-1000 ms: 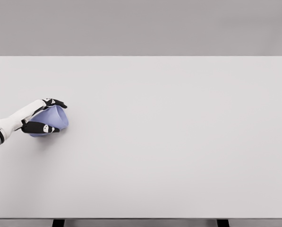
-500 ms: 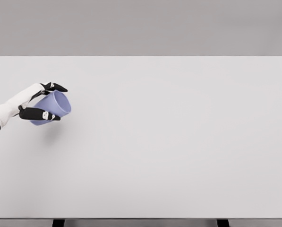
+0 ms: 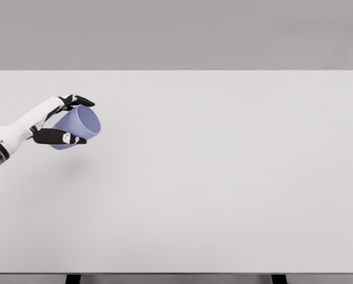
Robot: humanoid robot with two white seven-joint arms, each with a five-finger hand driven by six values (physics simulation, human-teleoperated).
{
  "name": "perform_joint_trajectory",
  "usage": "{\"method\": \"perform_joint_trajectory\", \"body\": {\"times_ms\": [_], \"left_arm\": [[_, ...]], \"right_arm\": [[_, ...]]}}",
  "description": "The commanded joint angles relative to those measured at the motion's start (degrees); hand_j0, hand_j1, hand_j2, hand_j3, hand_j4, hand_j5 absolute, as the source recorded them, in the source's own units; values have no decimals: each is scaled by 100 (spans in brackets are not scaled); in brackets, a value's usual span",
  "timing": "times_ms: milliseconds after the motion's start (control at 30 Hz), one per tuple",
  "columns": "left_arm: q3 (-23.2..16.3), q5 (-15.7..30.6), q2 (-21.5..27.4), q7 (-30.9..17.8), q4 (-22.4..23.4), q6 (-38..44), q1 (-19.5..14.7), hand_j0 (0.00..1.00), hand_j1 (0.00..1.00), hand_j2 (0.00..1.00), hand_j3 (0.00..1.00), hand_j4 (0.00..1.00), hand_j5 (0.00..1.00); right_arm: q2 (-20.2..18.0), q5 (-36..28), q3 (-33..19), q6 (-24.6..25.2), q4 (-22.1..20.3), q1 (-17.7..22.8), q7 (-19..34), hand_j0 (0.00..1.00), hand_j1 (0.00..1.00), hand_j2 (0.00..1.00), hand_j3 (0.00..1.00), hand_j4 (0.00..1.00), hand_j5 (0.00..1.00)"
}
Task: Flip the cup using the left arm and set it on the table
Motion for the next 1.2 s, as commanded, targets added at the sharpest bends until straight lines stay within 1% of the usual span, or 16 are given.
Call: {"method": "perform_joint_trajectory", "body": {"times_ms": [0,167,233,267,567,633,700,900,1167], "left_arm": [[14,20,-110,1,2,-78,0,71,71,71,71,71,71],[67,29,-321,1,64,-262,9,71,71,71,71,71,71],[111,29,-523,1,81,-262,0,71,71,71,71,71,71],[120,29,-532,1,90,-262,0,71,71,71,71,71,71],[216,29,-1112,1,187,-262,0,72,72,72,72,72,72],[225,29,-1165,1,178,-271,0,72,72,72,72,72,72],[295,20,-1279,1,178,-271,0,72,72,72,72,72,72],[304,-6,-1657,1,187,-359,9,72,72,72,72,72,72],[269,-85,-2228,-16,442,-491,9,72,72,72,72,72,72]], "right_arm": [[0,-10,-1,0,-1,0,1,100,100,100,100,100,100],[0,-1,-1,0,-1,0,1,100,100,100,100,100,100],[0,-10,-1,0,-1,0,1,100,100,100,100,100,100],[0,-1,-1,0,-1,0,1,100,100,100,100,100,100],[0,-10,-1,0,-1,0,1,100,100,100,100,100,100],[0,-10,-1,0,-1,0,1,100,100,100,100,100,100],[0,-1,-1,0,-1,0,1,100,100,100,100,100,100],[0,-1,-1,0,-1,0,1,100,100,100,100,100,100],[0,-1,-1,0,-1,0,1,100,100,100,100,100,100]]}}
